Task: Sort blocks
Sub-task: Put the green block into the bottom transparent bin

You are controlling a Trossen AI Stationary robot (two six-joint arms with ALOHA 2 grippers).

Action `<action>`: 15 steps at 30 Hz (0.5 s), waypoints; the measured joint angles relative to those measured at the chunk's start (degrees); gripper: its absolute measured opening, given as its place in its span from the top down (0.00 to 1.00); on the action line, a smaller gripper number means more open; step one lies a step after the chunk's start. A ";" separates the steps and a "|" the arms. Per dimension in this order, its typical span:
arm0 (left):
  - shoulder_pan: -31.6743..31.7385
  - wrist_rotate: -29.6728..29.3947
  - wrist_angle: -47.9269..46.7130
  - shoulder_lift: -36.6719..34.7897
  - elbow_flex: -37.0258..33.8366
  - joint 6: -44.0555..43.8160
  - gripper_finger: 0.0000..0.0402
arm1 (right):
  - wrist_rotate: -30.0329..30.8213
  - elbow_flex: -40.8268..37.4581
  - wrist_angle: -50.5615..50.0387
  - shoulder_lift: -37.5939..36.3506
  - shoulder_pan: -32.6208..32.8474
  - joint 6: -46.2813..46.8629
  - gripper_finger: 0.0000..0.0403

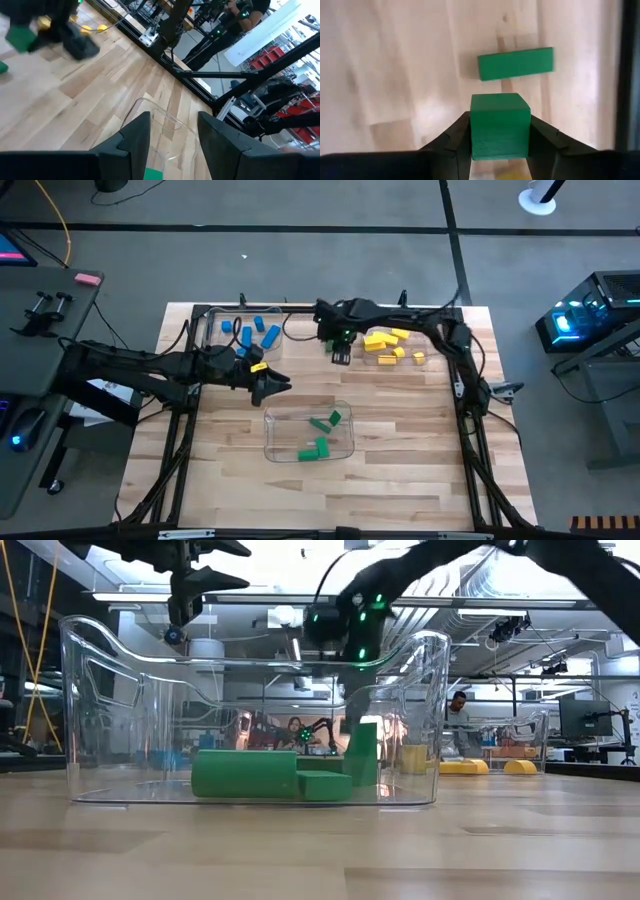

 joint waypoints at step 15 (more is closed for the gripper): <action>0.00 0.86 -2.52 0.00 0.00 0.04 0.63 | -26.59 0.11 -0.53 -17.30 17.76 9.67 0.67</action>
